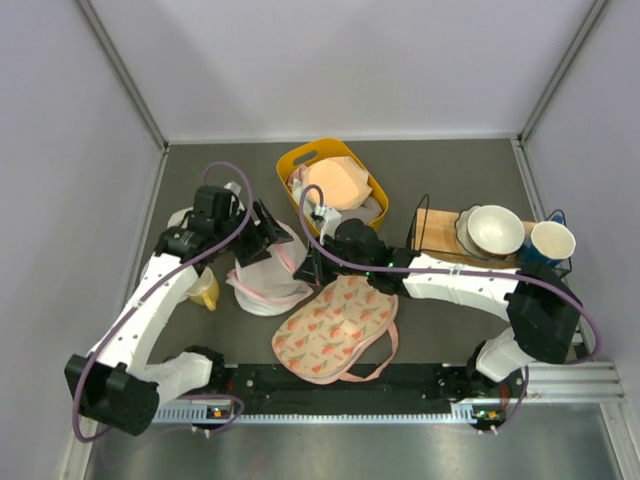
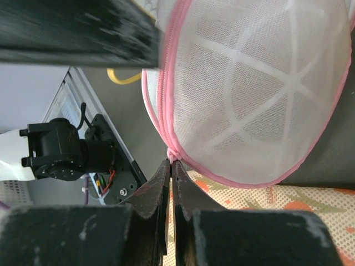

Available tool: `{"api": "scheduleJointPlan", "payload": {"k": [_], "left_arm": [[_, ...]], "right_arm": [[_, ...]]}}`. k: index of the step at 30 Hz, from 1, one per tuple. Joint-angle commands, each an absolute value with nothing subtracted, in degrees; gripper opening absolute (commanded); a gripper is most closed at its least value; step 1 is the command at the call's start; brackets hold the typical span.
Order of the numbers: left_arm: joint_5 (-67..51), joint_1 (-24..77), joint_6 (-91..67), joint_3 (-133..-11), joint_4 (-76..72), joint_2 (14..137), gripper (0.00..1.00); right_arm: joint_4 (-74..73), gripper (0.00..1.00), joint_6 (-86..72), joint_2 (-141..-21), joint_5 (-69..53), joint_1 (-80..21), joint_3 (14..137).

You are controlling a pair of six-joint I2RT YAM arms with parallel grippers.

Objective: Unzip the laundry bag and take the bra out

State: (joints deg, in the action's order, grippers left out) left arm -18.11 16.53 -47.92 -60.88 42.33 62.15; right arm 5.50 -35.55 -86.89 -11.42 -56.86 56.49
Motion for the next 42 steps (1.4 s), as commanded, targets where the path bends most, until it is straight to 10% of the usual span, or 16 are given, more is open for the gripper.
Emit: {"api": "scheduleJointPlan", "payload": {"k": [1, 5, 7, 8, 29, 35, 42], "left_arm": [[-16.3, 17.7, -48.7, -58.4, 38.0, 65.6, 0.78], [-17.7, 17.9, -47.4, -58.8, 37.5, 68.1, 0.67], [-17.5, 17.9, -46.8, -60.2, 37.5, 68.7, 0.35], [-17.1, 17.9, -46.4, -61.1, 38.3, 68.7, 0.02], [-22.5, 12.5, -36.4, -75.4, 42.2, 75.4, 0.0], [-25.0, 12.6, -37.4, -76.9, 43.3, 75.9, 0.68], [-16.5, 12.6, -41.8, -73.8, 46.3, 64.8, 0.82]], "right_arm": [[6.8, 0.0, -34.4, -86.6, -12.0, -56.4, 59.8], [5.8, 0.0, -33.8, -86.3, -12.5, -56.4, 59.5], [5.5, 0.0, -33.3, -86.0, -13.0, -56.4, 59.6], [4.6, 0.0, -33.2, -86.0, -13.0, -56.4, 59.6], [1.9, 0.0, -28.7, -82.7, -10.4, -58.7, 59.1], [2.9, 0.0, -30.2, -88.0, -10.3, -58.7, 64.6], [5.8, 0.0, -31.1, -88.7, -11.3, -58.6, 64.3]]}}
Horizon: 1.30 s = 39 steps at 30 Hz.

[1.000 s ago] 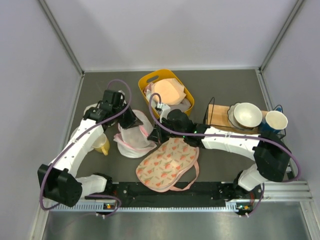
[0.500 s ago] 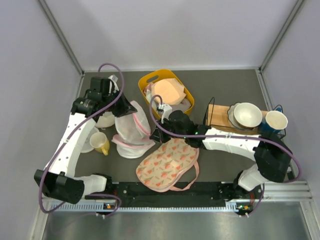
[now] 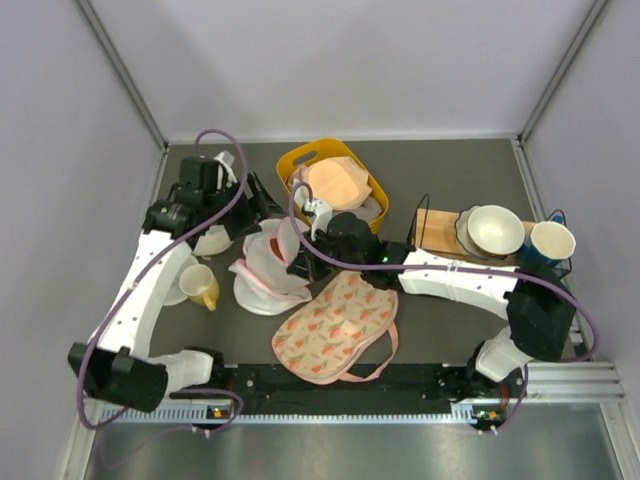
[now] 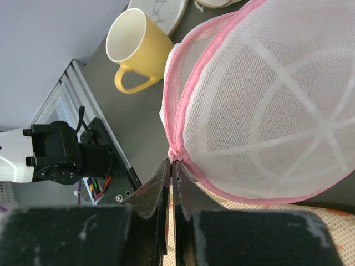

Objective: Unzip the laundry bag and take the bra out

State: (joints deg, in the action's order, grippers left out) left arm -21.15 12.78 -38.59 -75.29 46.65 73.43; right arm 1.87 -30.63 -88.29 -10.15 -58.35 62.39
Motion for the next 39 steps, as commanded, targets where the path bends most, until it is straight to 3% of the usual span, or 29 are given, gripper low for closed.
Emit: {"api": "scheduleJointPlan", "payload": {"k": [1, 6, 7, 8, 14, 17, 19, 20, 22, 33, 39], "left_arm": [[-15.6, 12.5, -42.4, -73.0, 46.4, 63.5, 0.82], [-17.7, 12.7, -46.7, -65.8, 45.1, 58.2, 0.83], [-20.5, 12.6, -47.1, -62.2, 42.7, 57.9, 0.94], [-21.8, 12.7, -47.5, -60.4, 41.5, 58.1, 0.95], [-24.3, 13.3, -49.0, -55.1, 35.6, 59.9, 0.93], [-22.9, 13.3, -48.2, -55.8, 35.2, 61.3, 0.79], [-22.7, 13.3, -47.9, -56.1, 35.2, 63.5, 0.64], [-23.1, 13.3, -47.6, -56.3, 35.3, 64.2, 0.26], [-22.4, 13.2, -47.0, -58.6, 36.8, 65.0, 0.0], [-17.9, 6.9, -41.2, -76.4, 44.4, 64.3, 0.0], [-24.7, 2.5, -41.1, -73.9, 39.5, 69.8, 0.0]], "right_arm": [[5.7, 0.0, -31.3, -88.7, -11.4, -58.6, 64.2], [5.9, 0.0, -31.3, -88.8, -11.6, -58.5, 63.3], [6.1, 0.0, -31.3, -88.9, -11.6, -58.5, 63.1], [6.2, 0.0, -31.3, -89.0, -11.9, -58.5, 63.0], [5.2, 0.0, -31.4, -90.3, -12.5, -58.5, 63.4], [5.2, 0.0, -31.3, -90.5, -12.4, -58.5, 63.1], [5.3, 0.0, -31.6, -90.5, -12.3, -58.5, 62.9], [5.0, 0.0, -31.6, -90.5, -12.0, -58.5, 62.8], [3.9, 0.0, -30.9, -90.4, -9.8, -58.4, 62.8], [5.0, 0.0, -29.2, -83.0, -10.2, -55.7, 52.4], [7.2, 0.0, -29.6, -83.5, -10.6, -55.7, 50.4]]}}
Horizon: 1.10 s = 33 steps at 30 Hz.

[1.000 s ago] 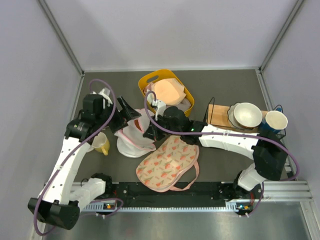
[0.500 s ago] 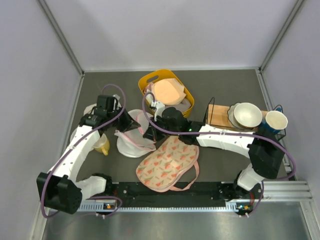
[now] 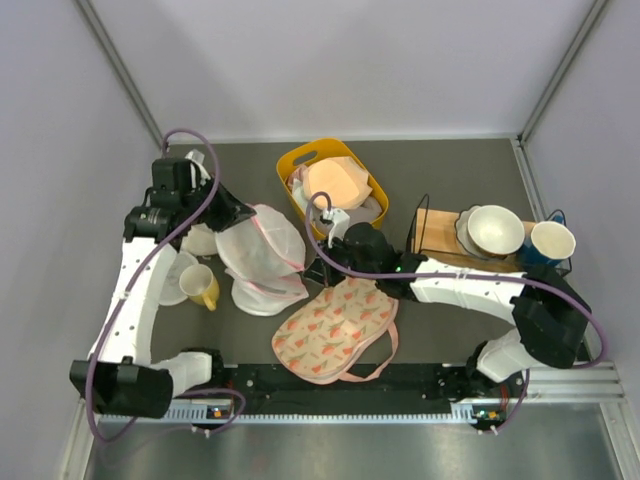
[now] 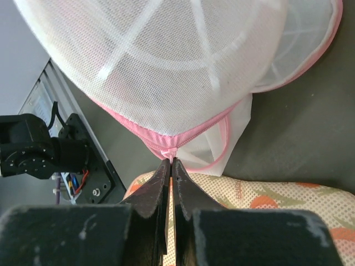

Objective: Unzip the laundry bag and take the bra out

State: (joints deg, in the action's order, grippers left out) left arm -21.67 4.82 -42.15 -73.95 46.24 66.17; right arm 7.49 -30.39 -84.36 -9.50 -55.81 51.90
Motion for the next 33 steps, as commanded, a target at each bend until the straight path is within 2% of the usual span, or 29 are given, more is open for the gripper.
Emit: {"api": "scheduleJointPlan", "payload": {"k": [1, 4, 7, 8, 9, 14, 18, 27, 32, 33], "left_arm": [[-26.0, 2.5, -41.2, -73.7, 38.9, 71.5, 0.0], [-30.0, 2.6, -40.5, -73.0, 38.7, 74.5, 0.01], [-30.9, 3.1, -40.1, -72.2, 38.9, 73.3, 0.54], [-29.5, 3.2, -40.0, -72.0, 39.1, 72.3, 0.78], [-28.7, 3.3, -40.0, -71.6, 39.5, 69.9, 0.84], [-24.5, 4.0, -41.8, -67.6, 43.9, 61.9, 0.85], [-27.7, 6.1, -47.2, -56.5, 39.1, 56.1, 0.84], [-24.5, 15.2, -50.2, -55.4, 32.2, 63.2, 0.77], [-22.7, 18.0, -49.7, -56.9, 31.3, 67.4, 0.57], [-23.0, 18.3, -49.7, -57.0, 31.3, 68.0, 0.38]], "right_arm": [[7.6, 0.0, -29.6, -83.3, -11.5, -55.8, 50.4], [6.9, 0.0, -29.4, -82.4, -11.6, -55.9, 52.6], [4.5, 0.0, -30.1, -83.0, -11.9, -55.9, 55.8], [4.4, 0.0, -30.9, -83.2, -12.1, -55.9, 56.9], [4.4, 0.0, -31.3, -83.5, -12.4, -55.9, 57.3], [4.7, 0.0, -32.3, -85.4, -13.1, -55.9, 58.6], [5.2, 0.0, -32.5, -86.2, -13.9, -55.9, 59.0], [5.2, 0.0, -32.6, -86.8, -14.2, -55.9, 58.6], [4.7, 0.0, -32.6, -86.6, -13.7, -55.9, 58.3], [4.3, 0.0, -32.6, -86.5, -13.6, -55.9, 58.3]]}}
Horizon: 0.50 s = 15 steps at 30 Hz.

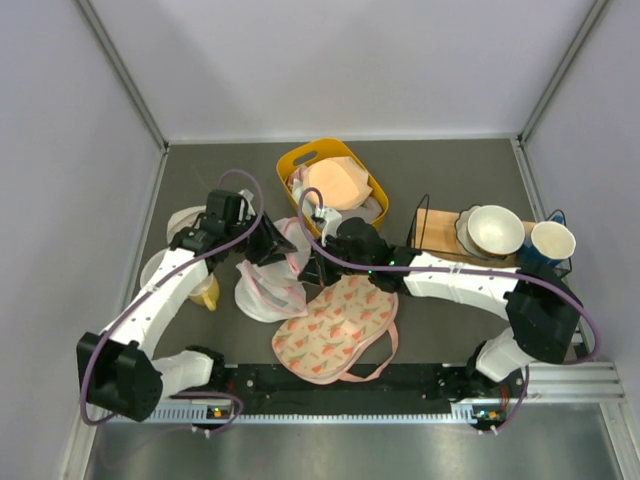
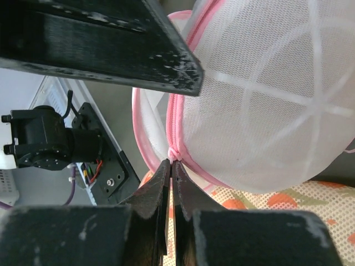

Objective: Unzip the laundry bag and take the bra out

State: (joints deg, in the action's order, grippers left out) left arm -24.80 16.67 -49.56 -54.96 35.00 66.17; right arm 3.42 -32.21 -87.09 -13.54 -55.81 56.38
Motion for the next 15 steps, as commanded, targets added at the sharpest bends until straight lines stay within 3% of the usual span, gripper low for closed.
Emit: {"api": "scheduleJointPlan", "payload": {"k": [1, 2, 3, 9, 15], "left_arm": [[-23.1, 18.3, -49.5, -57.2, 31.3, 68.0, 0.21], [-22.9, 18.3, -49.1, -57.6, 31.5, 68.0, 0.05], [-21.7, 18.2, -48.6, -59.3, 33.2, 67.8, 0.0], [-11.4, 15.4, -44.6, -72.4, 43.1, 64.3, 0.0], [-14.3, 10.1, -42.4, -79.4, 44.1, 64.9, 0.0]], "right_arm": [[4.0, 0.0, -32.6, -86.4, -13.3, -55.8, 58.3], [3.8, 0.0, -32.3, -86.0, -13.1, -55.9, 58.3], [3.3, 0.0, -32.3, -85.8, -12.9, -55.9, 58.4], [-2.0, 0.0, -30.2, -81.0, -11.9, -55.9, 59.4], [-4.0, 0.0, -28.0, -77.8, -9.9, -55.9, 57.4]]}}
